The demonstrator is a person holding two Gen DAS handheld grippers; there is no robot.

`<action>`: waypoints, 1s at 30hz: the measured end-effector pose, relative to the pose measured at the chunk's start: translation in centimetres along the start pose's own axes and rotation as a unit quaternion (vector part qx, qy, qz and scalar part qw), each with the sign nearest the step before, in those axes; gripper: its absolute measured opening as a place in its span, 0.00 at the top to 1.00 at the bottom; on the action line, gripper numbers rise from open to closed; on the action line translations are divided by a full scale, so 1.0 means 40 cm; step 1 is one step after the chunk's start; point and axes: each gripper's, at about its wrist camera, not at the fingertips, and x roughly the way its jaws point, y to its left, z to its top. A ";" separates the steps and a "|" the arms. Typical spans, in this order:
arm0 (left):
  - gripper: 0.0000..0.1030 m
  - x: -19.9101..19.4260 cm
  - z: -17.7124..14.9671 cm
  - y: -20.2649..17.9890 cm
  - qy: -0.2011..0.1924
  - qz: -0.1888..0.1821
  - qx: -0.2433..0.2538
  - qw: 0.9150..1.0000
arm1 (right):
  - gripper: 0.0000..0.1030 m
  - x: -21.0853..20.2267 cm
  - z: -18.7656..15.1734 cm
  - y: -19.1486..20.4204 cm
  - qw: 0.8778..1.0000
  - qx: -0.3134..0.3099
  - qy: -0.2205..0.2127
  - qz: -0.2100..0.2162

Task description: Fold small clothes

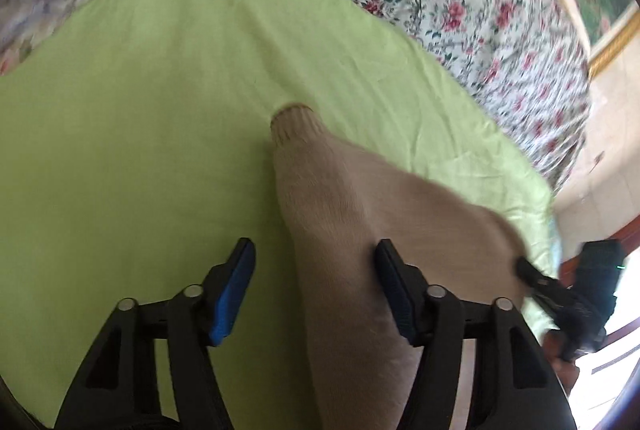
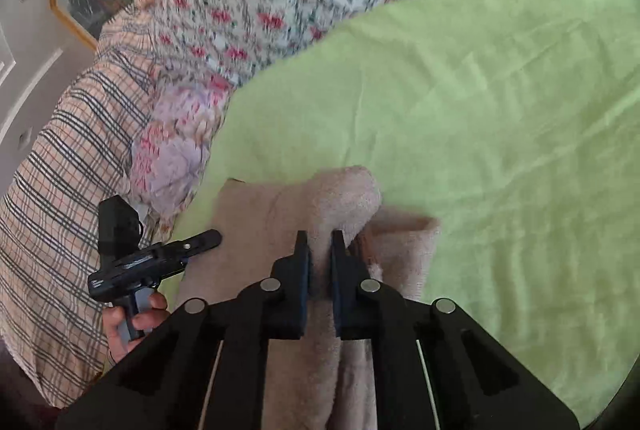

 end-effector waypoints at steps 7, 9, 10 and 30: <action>0.50 0.011 -0.012 -0.060 0.006 0.083 0.065 0.994 | 0.83 0.040 -0.029 -0.045 0.999 0.029 0.031 -0.023; 0.49 -0.057 -0.042 -0.081 -0.010 0.076 0.081 0.994 | 0.83 -0.002 -0.041 -0.025 0.999 0.019 0.020 -0.023; 0.48 -0.088 -0.060 -0.088 -0.017 0.074 0.089 0.993 | 0.83 -0.025 -0.051 -0.013 1.000 0.014 0.016 -0.021; 0.47 -0.304 -0.621 -0.173 -0.021 0.085 0.216 0.972 | 0.60 -0.185 -0.355 0.093 0.999 -0.026 0.033 0.030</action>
